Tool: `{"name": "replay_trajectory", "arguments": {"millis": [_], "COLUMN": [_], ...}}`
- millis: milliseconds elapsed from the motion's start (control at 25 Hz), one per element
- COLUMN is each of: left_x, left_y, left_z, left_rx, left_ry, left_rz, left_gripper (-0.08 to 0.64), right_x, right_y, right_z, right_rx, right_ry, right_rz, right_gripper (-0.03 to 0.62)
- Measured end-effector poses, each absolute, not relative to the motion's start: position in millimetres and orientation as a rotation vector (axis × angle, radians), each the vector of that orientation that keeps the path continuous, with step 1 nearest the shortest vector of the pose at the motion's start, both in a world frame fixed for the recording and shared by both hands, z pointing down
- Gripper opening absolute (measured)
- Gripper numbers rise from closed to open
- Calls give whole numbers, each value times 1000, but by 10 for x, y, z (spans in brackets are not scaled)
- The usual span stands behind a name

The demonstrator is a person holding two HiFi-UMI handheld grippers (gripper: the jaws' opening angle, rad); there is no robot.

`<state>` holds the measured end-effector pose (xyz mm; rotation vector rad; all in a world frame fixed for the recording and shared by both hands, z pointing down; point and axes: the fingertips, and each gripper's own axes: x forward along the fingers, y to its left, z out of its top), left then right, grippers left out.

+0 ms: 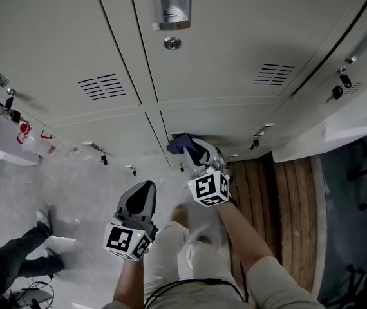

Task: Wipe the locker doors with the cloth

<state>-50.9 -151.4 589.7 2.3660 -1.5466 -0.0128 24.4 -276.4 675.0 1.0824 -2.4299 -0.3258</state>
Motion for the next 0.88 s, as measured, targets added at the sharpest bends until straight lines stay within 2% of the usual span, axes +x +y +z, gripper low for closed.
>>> {"name": "replay_trajectory", "arguments": {"millis": [440, 880], "left_x": [-445, -358], "left_y": [-1533, -1530], "left_z": [6003, 6106], "left_rx": [2367, 2384], "left_ry": [-1532, -1506], "left_rz": [-10, 9], "left_gripper": [5, 5], "right_x": [1237, 1888], "right_y": [-3023, -3147], "right_z": [6899, 7018], "right_rx": [1251, 1375], "right_ry": [-2278, -2148], "right_rz": [-265, -236], "right_gripper": [75, 77]}}
